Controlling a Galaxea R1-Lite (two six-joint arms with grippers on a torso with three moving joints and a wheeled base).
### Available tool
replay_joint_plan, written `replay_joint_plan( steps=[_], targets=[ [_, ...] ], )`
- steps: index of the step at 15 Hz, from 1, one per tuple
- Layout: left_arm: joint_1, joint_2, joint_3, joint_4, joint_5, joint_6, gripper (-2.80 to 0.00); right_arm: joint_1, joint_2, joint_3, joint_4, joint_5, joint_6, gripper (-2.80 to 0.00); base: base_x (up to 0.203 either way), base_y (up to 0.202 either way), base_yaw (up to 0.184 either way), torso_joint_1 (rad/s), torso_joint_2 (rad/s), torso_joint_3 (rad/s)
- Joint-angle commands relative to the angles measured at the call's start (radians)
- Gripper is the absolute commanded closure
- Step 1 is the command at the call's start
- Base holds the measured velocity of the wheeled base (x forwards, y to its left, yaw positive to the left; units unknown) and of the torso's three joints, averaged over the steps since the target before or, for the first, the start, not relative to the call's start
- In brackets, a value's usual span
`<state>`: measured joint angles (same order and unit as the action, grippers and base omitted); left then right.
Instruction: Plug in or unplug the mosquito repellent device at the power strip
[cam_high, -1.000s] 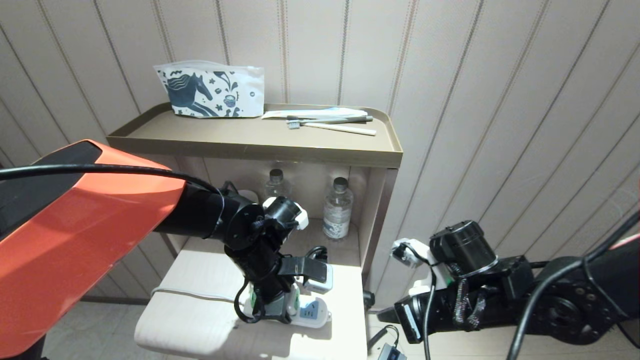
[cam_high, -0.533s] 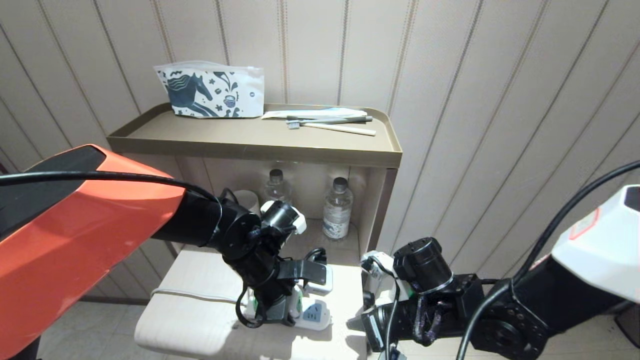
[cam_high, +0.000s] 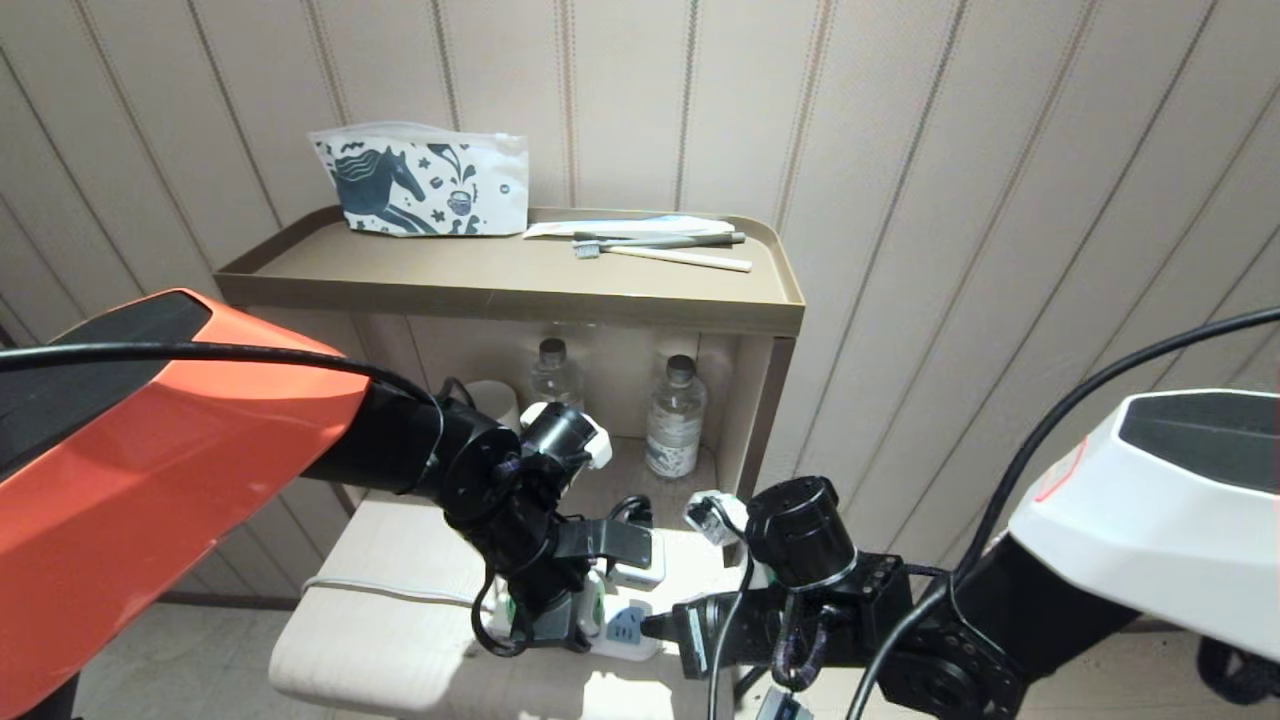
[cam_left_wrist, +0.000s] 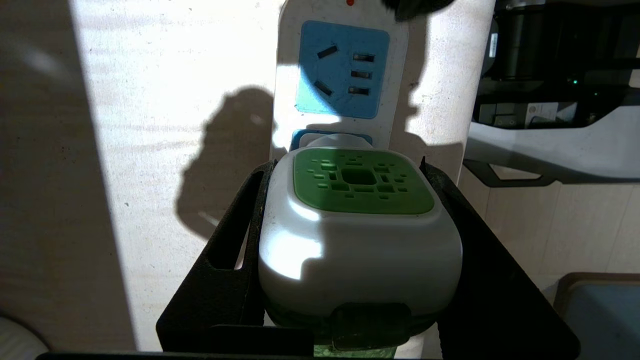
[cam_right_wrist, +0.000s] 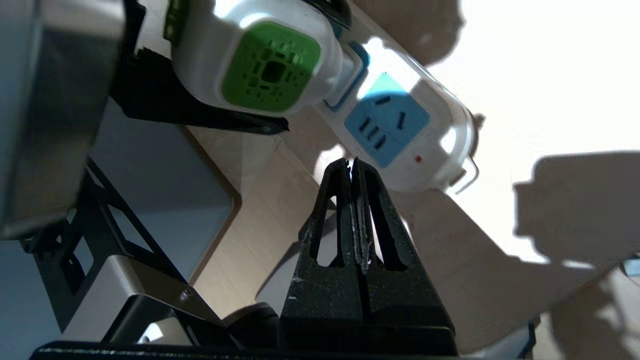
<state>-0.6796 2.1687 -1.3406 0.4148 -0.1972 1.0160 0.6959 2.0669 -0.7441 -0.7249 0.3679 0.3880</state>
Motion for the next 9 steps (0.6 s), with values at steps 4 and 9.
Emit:
replay_joint_plan(
  steps=[4, 9],
  targets=[
    [0.0, 0.005, -0.003, 0.002, -0.001, 0.008, 0.0, -0.003, 0.059, -0.026, -0.007, 0.004, 0.005, 0.0, 0.0, 0.0, 0.0, 0.0, 0.0, 0.0],
    [0.0, -0.003, 0.009, -0.019, -0.046, -0.001, 0.0, -0.004, 0.111, -0.053, -0.003, 0.007, 0.006, 0.0, 0.0, 0.0, 0.0, 0.0, 0.0, 0.0]
  ],
)
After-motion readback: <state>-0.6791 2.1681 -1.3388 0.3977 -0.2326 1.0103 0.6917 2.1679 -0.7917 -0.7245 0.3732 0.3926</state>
